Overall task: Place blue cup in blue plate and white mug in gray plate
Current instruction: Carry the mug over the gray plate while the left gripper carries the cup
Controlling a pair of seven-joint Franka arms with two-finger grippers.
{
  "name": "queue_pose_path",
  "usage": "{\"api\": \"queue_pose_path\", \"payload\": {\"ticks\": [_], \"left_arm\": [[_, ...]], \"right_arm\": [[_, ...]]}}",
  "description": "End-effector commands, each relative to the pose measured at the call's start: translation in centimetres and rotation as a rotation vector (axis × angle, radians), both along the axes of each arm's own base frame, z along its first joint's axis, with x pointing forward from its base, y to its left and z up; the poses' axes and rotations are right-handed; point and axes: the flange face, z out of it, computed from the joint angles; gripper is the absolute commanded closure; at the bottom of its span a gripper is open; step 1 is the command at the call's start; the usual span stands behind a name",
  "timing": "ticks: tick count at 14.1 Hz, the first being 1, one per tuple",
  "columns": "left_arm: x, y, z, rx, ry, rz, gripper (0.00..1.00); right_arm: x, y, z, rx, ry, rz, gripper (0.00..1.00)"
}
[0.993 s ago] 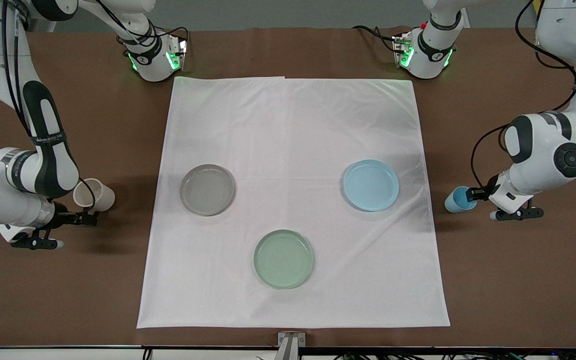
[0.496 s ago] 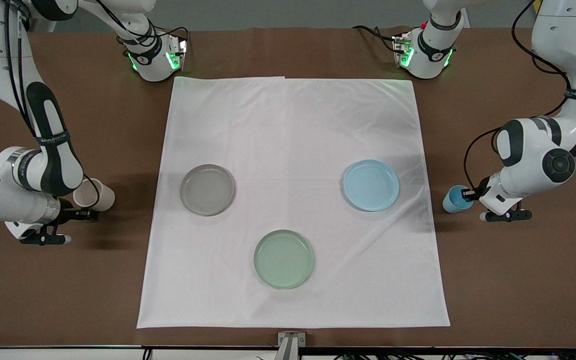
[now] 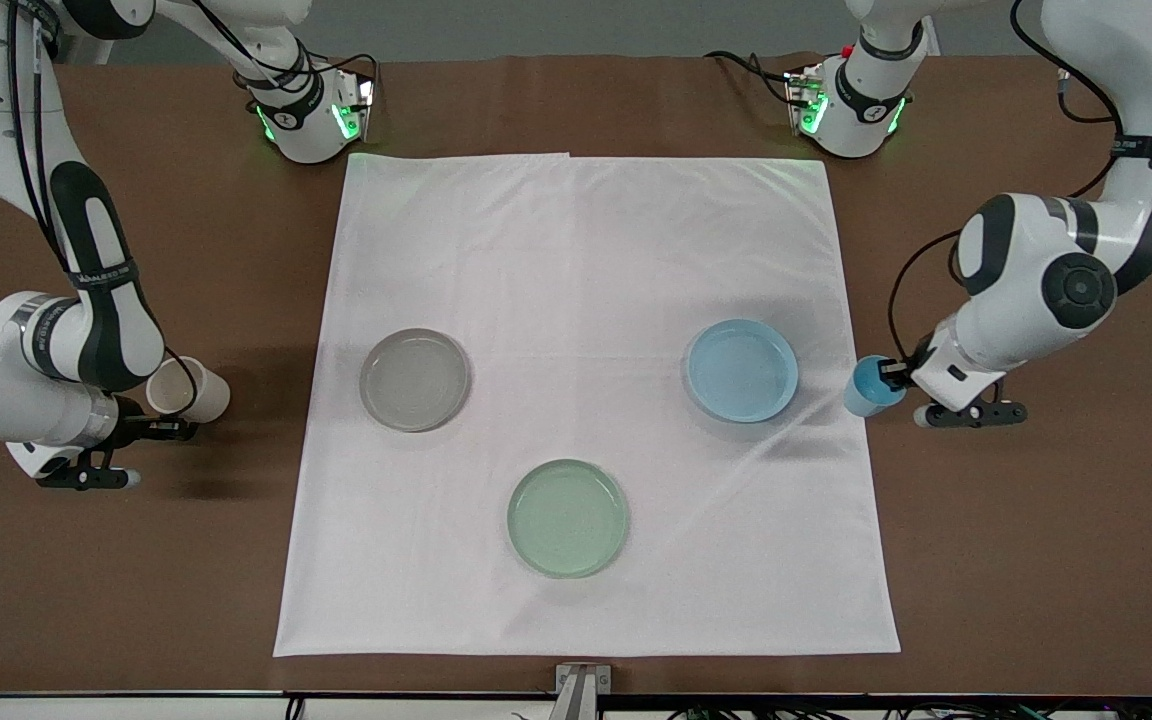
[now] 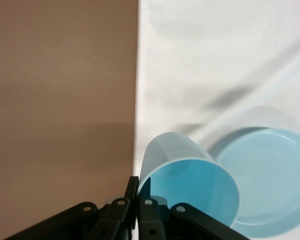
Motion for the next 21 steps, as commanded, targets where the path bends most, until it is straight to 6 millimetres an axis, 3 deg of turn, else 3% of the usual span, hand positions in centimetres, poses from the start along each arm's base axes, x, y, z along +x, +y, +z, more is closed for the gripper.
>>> {"api": "queue_pose_path", "payload": {"ticks": [1,5,9,11,12,14,16,21], "left_arm": [[-2.7,-3.5,-1.3,0.009,0.013,0.061,1.00],[-5.4,-6.9,-4.2,-0.009,0.011,0.121,1.00],[-6.7,-9.6,-5.0,-0.004,0.029,0.151,1.00],[-7.2,-9.8,-5.4,0.001,0.039,0.149,1.00],[-7.4,-9.7,-5.7,0.004,0.044,0.148,1.00],[-7.7,-9.8,-5.9,0.005,0.047,0.151,1.00],[-8.0,-10.8,-5.9,0.006,0.048,0.154,1.00],[-8.3,-11.7,-6.0,0.008,0.051,0.174,1.00]], "right_arm": [[-1.2,-0.3,0.6,0.008,0.016,0.006,0.66],[-1.0,-0.3,0.8,0.008,0.010,0.006,0.83],[-0.6,0.0,1.8,0.009,0.010,0.010,0.92],[-0.1,0.9,4.7,0.017,0.031,0.015,0.93],[0.2,2.1,7.2,0.023,0.048,0.032,0.94],[0.5,5.6,11.3,0.027,0.075,0.062,0.95],[0.0,11.1,14.0,0.009,0.097,0.032,0.95],[-2.1,27.7,13.8,-0.054,0.112,-0.007,0.96]]}}
